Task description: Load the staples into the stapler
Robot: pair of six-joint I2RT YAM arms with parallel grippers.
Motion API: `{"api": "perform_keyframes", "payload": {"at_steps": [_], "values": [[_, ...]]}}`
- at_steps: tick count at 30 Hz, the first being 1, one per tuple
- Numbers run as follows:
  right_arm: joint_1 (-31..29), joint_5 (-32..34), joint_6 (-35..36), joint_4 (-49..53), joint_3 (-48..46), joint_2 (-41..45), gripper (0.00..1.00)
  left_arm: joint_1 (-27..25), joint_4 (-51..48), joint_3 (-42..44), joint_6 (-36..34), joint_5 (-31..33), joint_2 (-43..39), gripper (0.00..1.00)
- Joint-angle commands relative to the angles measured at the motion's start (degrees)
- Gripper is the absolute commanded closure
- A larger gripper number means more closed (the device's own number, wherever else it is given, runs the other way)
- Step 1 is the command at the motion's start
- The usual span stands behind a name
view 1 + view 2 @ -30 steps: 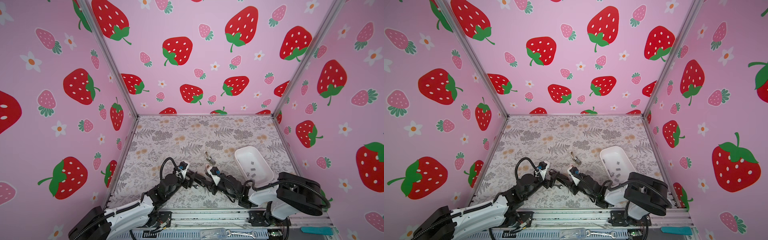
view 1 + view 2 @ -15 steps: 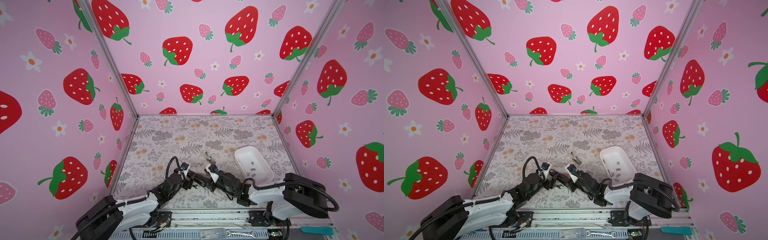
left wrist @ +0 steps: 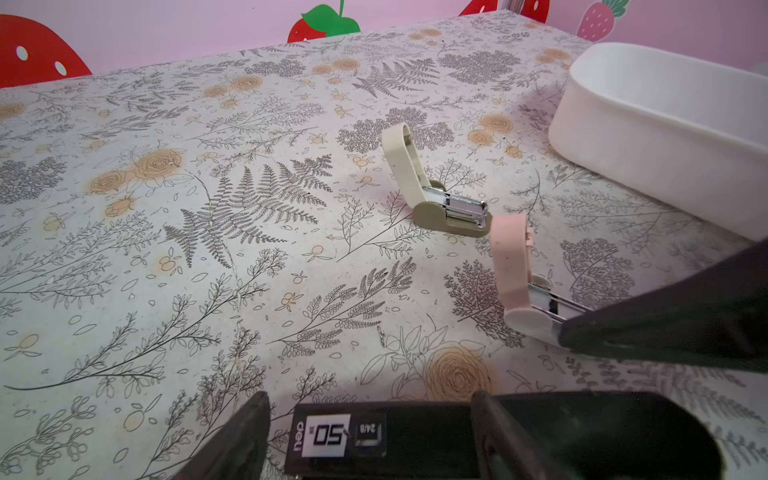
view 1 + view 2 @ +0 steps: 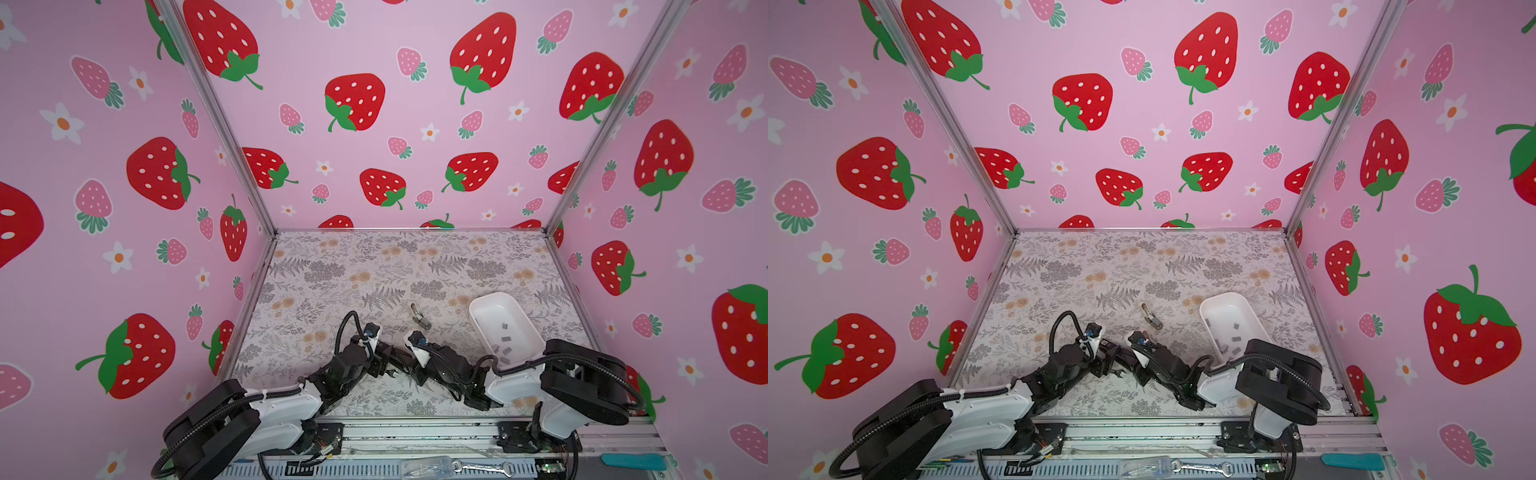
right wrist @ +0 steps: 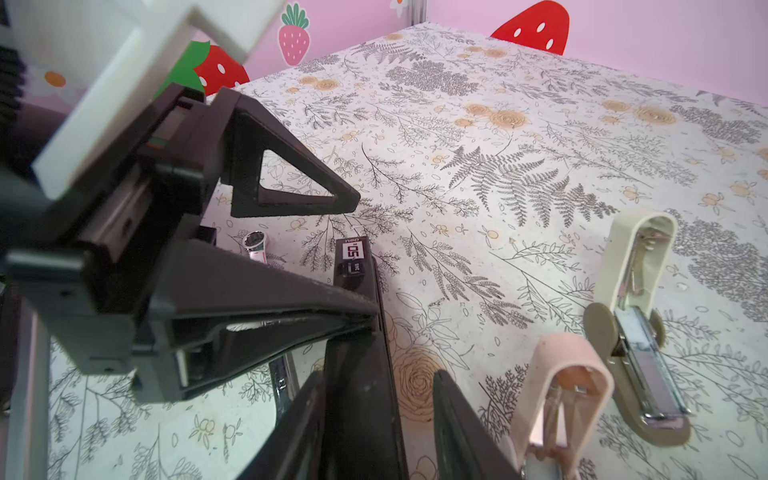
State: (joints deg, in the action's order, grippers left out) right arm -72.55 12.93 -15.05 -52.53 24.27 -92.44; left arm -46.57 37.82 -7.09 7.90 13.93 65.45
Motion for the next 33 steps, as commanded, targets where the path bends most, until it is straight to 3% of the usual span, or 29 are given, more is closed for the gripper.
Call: {"api": "perform_keyframes", "payload": {"at_steps": [1,12,22,33], "values": [[-0.31,0.43,-0.92,-0.68,0.86,-1.28,0.57,-0.11,0.22,-1.17,0.55,0.33,0.76,0.22],[-0.31,-0.59,-2.92,-2.53,-1.01,-3.16,0.62,-0.19,0.5,-1.17,0.37,0.44,1.61,0.23],[-0.41,-1.31,-3.49,-3.55,-2.22,-4.38,0.75,-0.15,0.85,-1.49,-0.12,0.55,2.26,0.23],[-0.74,-1.07,-4.95,-9.88,-4.73,-9.1,0.76,-0.16,2.86,-1.34,0.0,0.56,4.59,0.24]]}}
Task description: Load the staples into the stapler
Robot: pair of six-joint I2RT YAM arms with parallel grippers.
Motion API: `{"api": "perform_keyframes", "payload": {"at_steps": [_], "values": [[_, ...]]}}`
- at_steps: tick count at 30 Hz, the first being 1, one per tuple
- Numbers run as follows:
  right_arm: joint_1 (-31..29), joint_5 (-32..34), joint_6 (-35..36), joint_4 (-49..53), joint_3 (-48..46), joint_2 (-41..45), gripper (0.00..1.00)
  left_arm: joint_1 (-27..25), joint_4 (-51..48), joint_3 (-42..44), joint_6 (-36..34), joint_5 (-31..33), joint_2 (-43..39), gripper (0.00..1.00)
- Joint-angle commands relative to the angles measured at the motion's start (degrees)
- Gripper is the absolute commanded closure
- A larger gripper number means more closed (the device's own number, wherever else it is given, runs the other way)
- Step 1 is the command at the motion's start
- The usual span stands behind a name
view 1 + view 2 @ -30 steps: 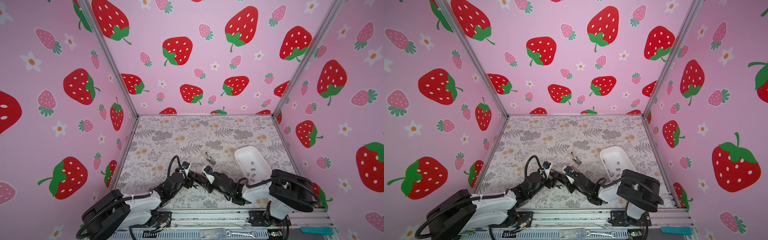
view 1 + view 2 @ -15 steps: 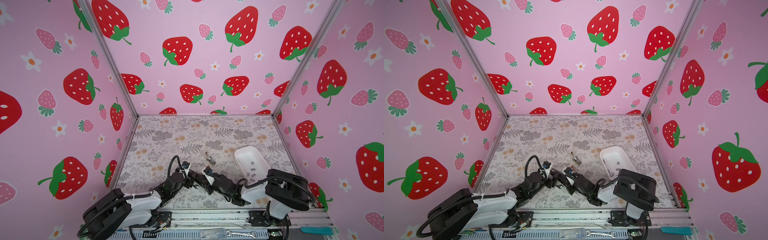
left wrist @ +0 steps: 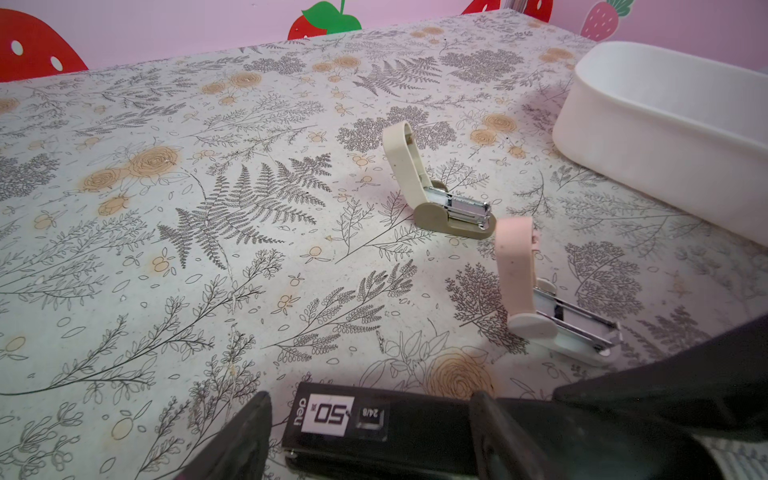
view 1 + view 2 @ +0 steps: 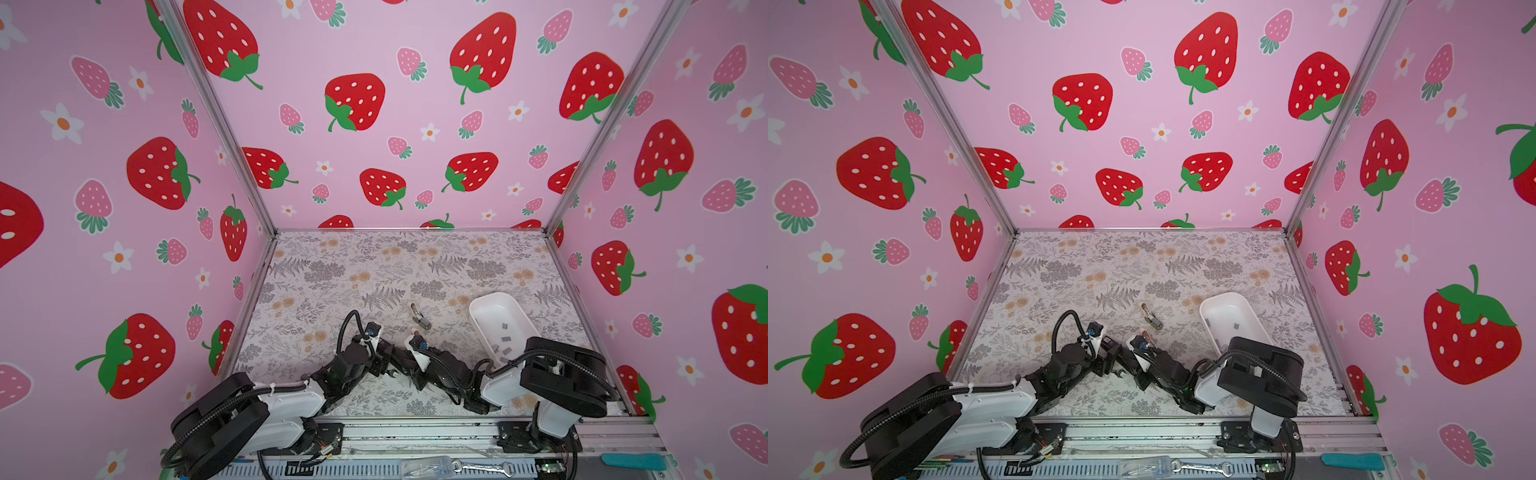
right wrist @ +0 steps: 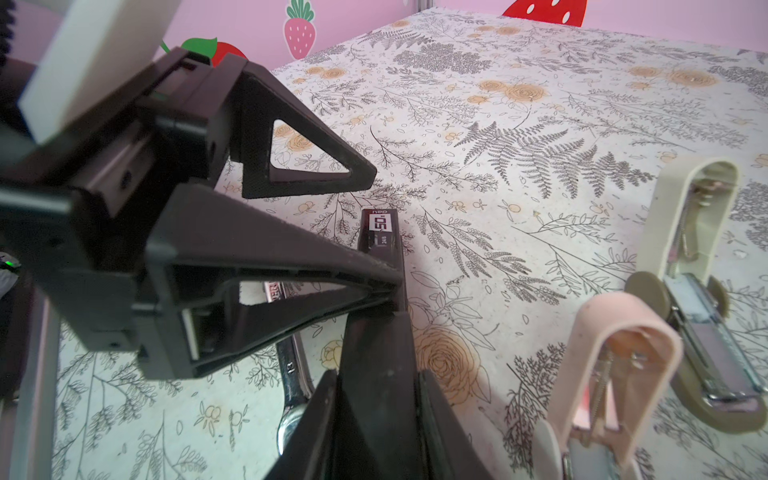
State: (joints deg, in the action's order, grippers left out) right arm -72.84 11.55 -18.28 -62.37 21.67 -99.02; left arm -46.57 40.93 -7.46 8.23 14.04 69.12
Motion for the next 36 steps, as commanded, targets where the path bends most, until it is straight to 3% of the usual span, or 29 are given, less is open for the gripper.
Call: {"api": "perform_keyframes", "payload": {"at_steps": [1,36], "values": [[-0.55,0.35,-1.85,-0.91,-2.4,-3.12,0.76,-0.16,-0.02,-0.93,-0.33,0.45,1.08,0.24],[-2.56,3.38,-5.31,-16.12,-1.47,-26.64,0.82,-0.17,4.03,1.48,-0.77,0.34,1.54,0.24]]}}
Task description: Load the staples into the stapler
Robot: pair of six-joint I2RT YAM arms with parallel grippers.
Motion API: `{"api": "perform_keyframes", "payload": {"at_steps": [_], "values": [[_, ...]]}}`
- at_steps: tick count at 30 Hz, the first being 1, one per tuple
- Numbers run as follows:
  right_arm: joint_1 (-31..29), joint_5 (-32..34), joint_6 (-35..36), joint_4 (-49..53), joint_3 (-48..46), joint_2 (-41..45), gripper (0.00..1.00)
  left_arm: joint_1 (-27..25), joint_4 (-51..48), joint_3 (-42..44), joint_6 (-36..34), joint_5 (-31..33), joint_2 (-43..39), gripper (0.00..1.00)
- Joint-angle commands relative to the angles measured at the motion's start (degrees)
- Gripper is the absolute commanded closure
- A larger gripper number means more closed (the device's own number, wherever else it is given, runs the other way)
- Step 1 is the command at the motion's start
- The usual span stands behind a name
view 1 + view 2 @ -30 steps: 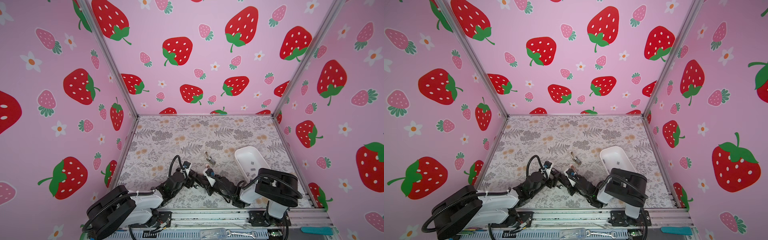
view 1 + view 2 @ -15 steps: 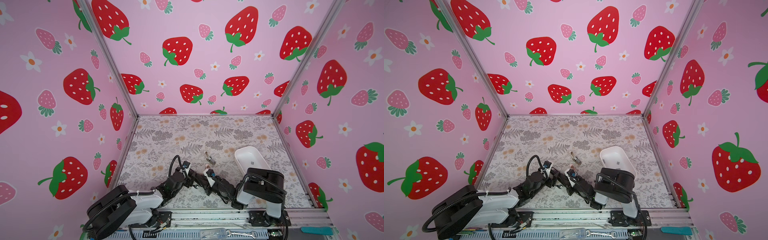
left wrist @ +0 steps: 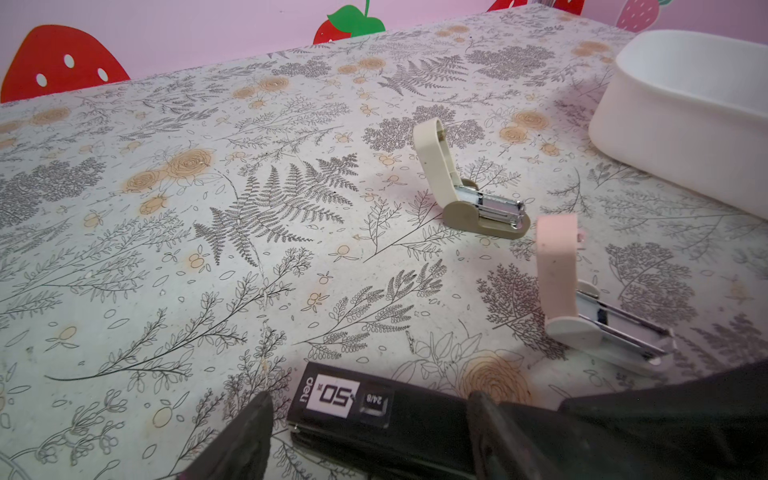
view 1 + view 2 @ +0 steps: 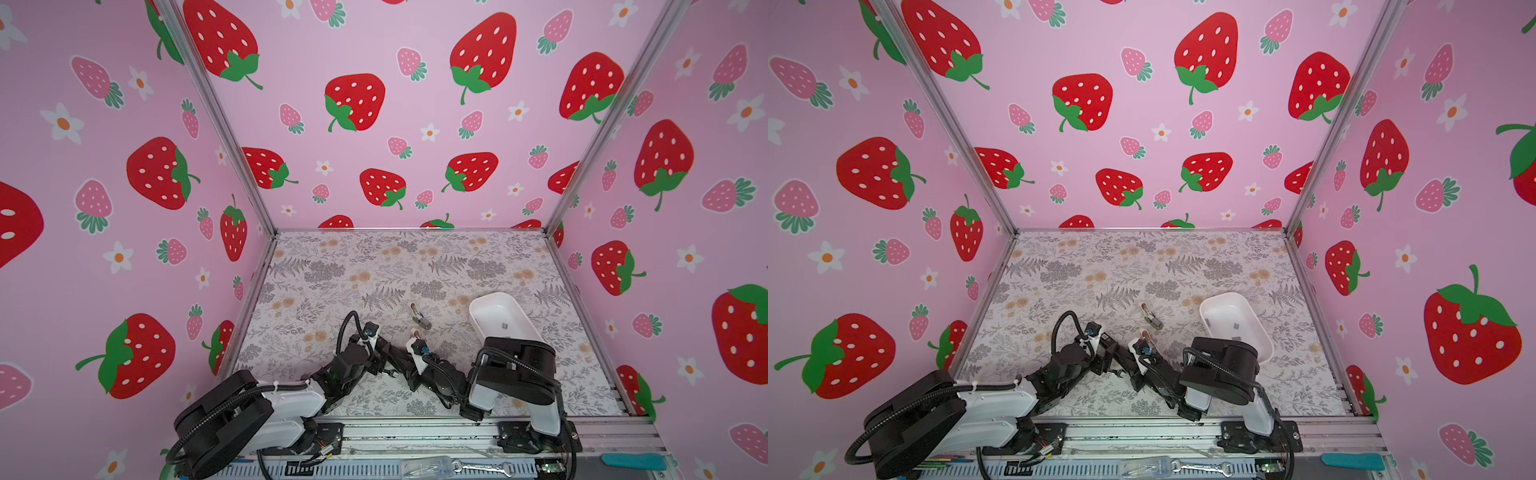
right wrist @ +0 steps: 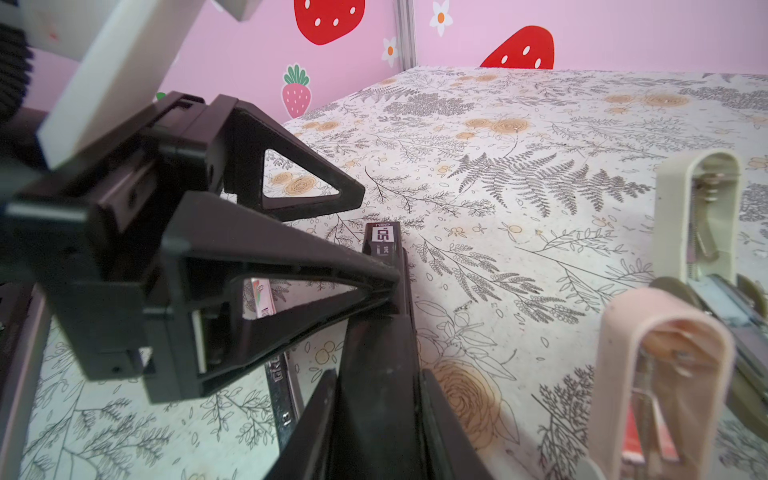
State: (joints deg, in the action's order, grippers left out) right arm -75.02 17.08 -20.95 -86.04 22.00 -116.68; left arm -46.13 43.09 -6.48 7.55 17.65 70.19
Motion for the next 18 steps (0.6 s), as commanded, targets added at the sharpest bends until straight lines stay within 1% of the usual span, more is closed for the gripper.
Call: {"api": "perform_keyframes", "payload": {"at_steps": [1,5,10,13,15,18], "values": [[-0.39,-2.3,-2.69,6.71,-1.62,-10.1,0.82,-0.61,2.12,0.58,-0.16,-3.32,0.56,0.24],[-0.47,-2.22,-3.27,3.84,-1.61,-12.98,0.82,-0.59,2.6,0.93,0.22,-3.0,0.56,0.25],[-0.49,-1.88,-3.57,2.54,-1.61,-14.42,0.83,-0.64,2.47,0.87,0.43,-2.45,0.13,0.25],[-0.47,-1.96,-3.49,4.32,-1.53,-11.98,0.82,-0.68,1.69,0.59,0.36,-2.12,-0.38,0.25],[-0.47,-1.12,-3.25,8.13,-0.83,-8.75,0.8,-0.66,1.26,0.36,0.58,-1.51,-0.95,0.25],[-0.46,-0.67,-1.97,14.59,0.73,-3.27,0.74,-0.63,-0.27,-0.05,1.13,-0.12,-2.68,0.25]]}}
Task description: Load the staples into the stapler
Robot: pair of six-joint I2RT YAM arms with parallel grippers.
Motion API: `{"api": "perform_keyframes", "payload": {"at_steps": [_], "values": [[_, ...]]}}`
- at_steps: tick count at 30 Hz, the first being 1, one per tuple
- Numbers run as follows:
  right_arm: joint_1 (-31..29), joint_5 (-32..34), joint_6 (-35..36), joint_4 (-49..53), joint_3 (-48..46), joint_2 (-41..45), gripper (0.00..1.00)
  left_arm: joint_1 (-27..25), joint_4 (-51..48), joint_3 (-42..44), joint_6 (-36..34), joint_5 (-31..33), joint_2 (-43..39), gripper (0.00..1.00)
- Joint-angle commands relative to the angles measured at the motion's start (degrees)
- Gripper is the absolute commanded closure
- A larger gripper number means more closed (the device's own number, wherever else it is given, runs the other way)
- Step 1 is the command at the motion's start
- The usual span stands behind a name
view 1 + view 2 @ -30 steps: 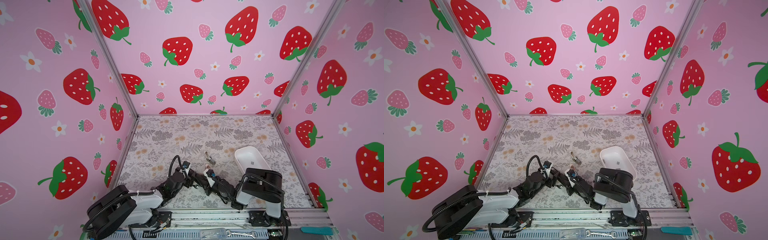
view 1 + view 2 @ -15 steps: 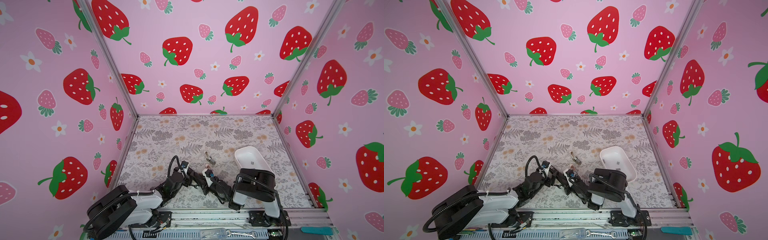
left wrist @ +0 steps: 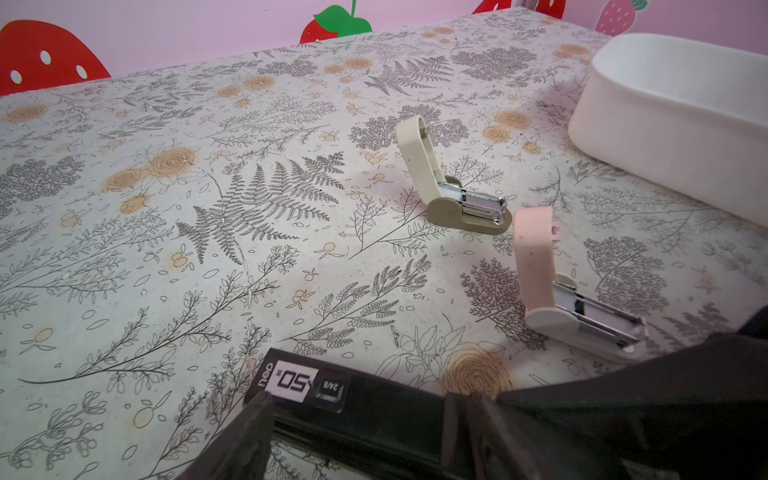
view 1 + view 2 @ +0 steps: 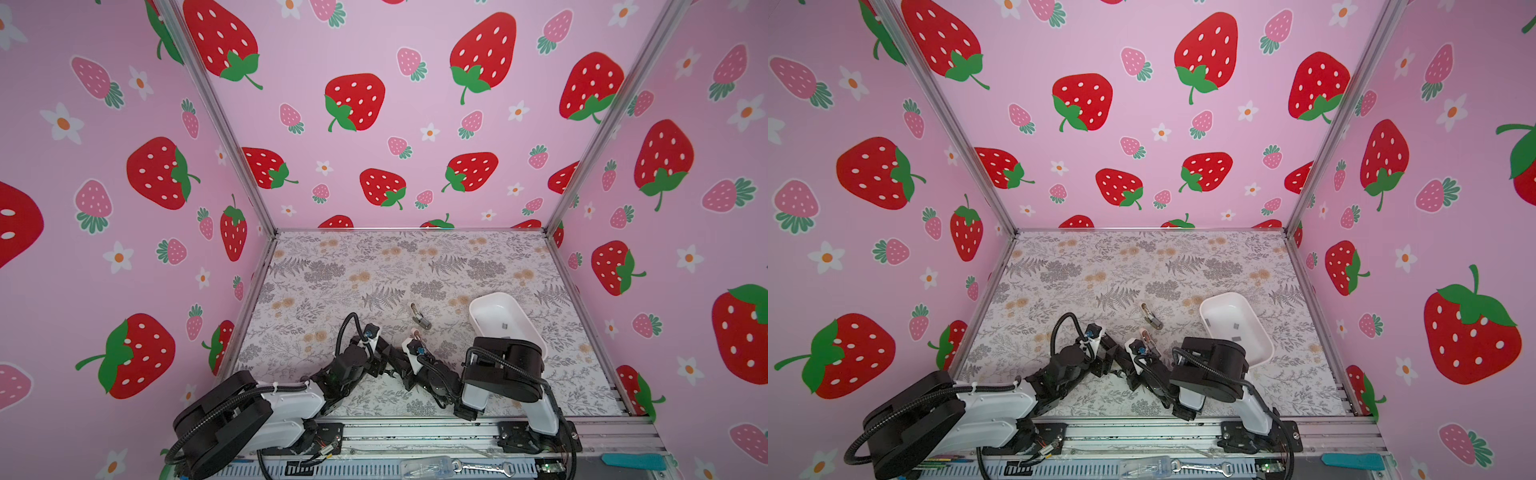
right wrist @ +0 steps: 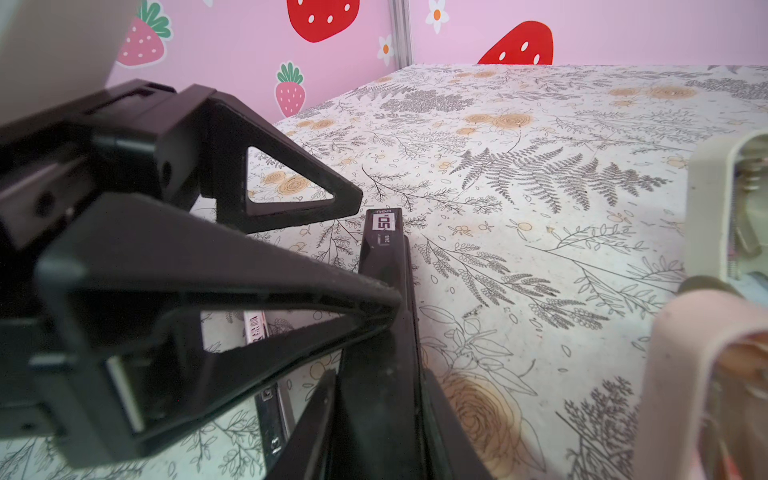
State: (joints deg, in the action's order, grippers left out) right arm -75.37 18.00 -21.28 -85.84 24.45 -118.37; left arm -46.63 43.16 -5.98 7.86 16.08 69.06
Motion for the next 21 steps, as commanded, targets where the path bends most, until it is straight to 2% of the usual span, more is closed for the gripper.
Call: {"api": "perform_keyframes", "payload": {"at_steps": [1,5,12,14,17,21], "values": [[-0.12,-1.45,-1.22,16.39,-1.07,0.15,0.7,-0.09,-1.33,-0.81,1.1,2.17,-2.49,0.25],[-0.12,-0.41,-0.01,23.35,1.9,4.25,0.62,-0.04,-6.76,-2.14,2.35,5.8,-7.5,0.24],[-0.12,0.07,-0.16,25.48,4.43,3.96,0.57,0.3,-17.62,-3.08,6.69,14.62,-18.26,0.18],[-0.12,0.27,-0.39,25.83,5.21,3.45,0.55,0.58,-20.83,-2.76,8.43,16.92,-22.12,0.13],[-0.04,1.74,-1.0,28.11,7.36,2.64,0.58,1.64,-25.35,-2.55,10.52,18.21,-27.51,0.07],[0.98,3.25,-1.86,32.4,11.69,0.86,0.65,3.41,-31.73,-3.2,13.07,18.38,-33.64,0.04]]}}
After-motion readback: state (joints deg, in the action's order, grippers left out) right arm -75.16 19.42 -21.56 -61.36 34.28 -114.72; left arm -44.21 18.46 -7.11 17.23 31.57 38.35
